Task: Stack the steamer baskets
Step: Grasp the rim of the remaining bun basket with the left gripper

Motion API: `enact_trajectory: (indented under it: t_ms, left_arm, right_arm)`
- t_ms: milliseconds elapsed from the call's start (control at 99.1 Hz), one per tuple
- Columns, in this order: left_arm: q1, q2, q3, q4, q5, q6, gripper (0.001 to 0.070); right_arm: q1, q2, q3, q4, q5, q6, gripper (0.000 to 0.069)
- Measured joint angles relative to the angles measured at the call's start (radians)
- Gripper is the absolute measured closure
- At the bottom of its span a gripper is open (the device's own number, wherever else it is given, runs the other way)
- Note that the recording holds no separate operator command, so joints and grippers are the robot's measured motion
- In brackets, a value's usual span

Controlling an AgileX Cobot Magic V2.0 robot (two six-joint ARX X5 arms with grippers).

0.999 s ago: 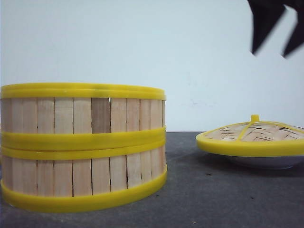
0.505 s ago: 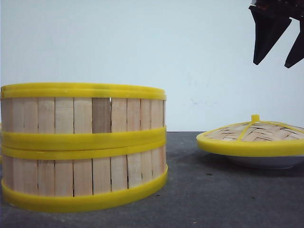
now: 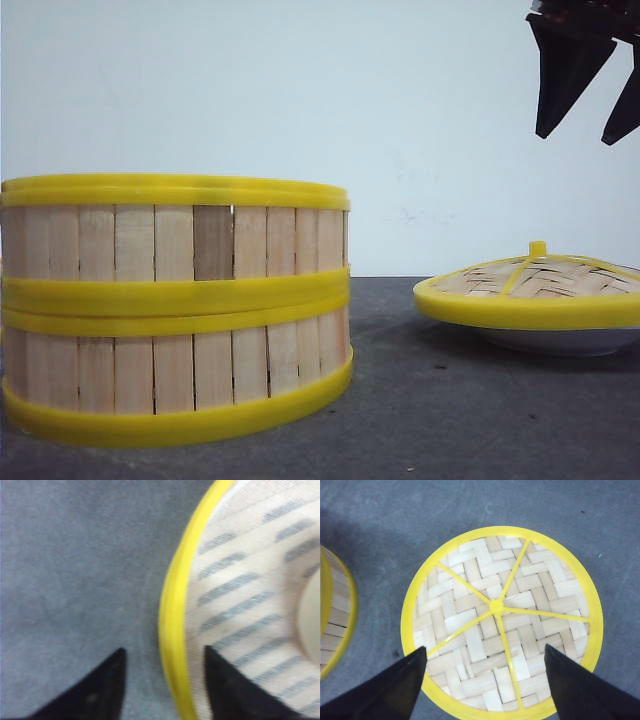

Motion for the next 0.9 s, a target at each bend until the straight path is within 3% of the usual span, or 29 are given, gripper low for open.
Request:
enact_trajectory:
  t_ms: [111,222,454,626,898]
  left_arm:
    - [-0.003,0.0,0.004,0.005,0.004,-0.002,0.0619]
    - [0.0,0.0,0.008,0.005,-0.003,-0.007,0.0671]
    - [0.002,0.0,0.075,-0.058,-0.003,-0.004,0.0684]
    - [0.018,0.0,0.232,-0.195,0.005,0.045,0.0684]
    - [0.036,-0.002,0.526,-0.44,0.108,0.087,0.0684]
  right_arm:
    - [0.001,0.0,0.0,0.0,0.0,0.005,0.0227]
    - [0.001,0.0,0.0,0.0,0.0,0.008,0.0227]
    - [0.014,0.0,0.0,-0.005,0.0,0.008,0.0227]
    - [0.02,0.0,0.0,-0.016,0.0,0.008,0.0227]
    - [0.02,-0.018,0.0,-0.025,0.0,0.008,0.0227]
